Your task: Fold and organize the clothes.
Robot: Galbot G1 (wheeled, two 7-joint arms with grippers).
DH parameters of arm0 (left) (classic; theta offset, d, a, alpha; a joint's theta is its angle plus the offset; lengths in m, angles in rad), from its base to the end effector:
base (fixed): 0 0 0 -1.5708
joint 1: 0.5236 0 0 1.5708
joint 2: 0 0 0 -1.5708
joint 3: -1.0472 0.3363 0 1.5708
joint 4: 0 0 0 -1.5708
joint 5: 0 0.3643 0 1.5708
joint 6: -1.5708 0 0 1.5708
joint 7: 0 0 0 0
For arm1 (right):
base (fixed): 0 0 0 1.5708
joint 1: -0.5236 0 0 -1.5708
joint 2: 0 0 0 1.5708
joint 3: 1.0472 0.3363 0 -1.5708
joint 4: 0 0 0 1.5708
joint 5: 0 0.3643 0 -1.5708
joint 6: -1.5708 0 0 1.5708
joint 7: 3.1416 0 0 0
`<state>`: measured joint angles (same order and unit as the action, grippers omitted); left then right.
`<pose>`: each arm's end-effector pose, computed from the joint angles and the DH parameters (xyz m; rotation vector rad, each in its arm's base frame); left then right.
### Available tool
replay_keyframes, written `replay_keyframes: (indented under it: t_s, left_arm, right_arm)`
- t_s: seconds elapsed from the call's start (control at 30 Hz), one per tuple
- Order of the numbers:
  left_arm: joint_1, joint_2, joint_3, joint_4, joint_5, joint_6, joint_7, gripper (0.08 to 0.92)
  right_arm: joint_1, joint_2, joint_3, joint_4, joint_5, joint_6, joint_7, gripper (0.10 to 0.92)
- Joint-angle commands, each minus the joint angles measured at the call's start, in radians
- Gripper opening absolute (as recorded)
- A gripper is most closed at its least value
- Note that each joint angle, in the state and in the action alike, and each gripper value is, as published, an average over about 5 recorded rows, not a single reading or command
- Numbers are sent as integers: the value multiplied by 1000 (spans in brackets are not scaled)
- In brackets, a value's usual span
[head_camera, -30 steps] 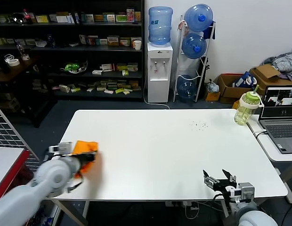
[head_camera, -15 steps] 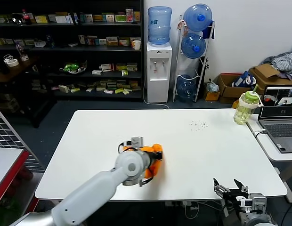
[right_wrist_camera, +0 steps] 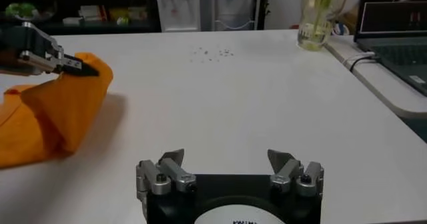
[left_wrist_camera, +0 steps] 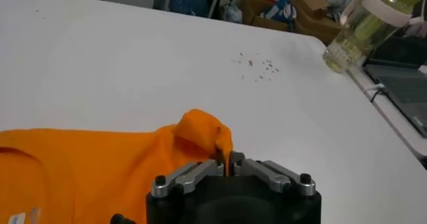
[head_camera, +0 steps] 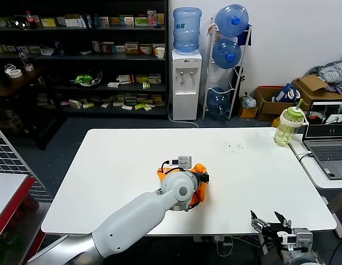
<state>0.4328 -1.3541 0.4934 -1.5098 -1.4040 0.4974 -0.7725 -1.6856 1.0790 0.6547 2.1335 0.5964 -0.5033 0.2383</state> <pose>0.3964 -0.2250 -0.2302 -0.5026 -2.2661 0.2454 0.1821 -0.1025 -0.2673 -0.0708 -2.5451 -0.0082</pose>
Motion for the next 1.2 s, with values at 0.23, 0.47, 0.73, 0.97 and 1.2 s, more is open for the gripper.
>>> replay_keyframes:
  t_s: [0.23, 0.47, 0.73, 0.97, 1.2]
  left_arm:
    - [428, 231, -290, -402, 641, -318, 531, 339]
    - [959, 296, -740, -389, 1039, -798, 823, 538]
    - [1204, 119, -1030, -336, 1096, -1034, 964, 766]
    - [1233, -2, -1111, -362, 1082, -1080, 1045, 822]
    - [1252, -11, -1115, -374, 1070, -1092, 1051, 823]
  right_arm:
    - [9, -2, 57, -75, -126, 425, -344, 823]
    - [53, 79, 100, -195, -185, 581, -427, 823]
    - [77, 203, 163, -295, -265, 725, -479, 823]
    - [23, 321, 221, -252, -405, 886, -509, 823]
    - [16, 367, 229, -255, -409, 921, -521, 823]
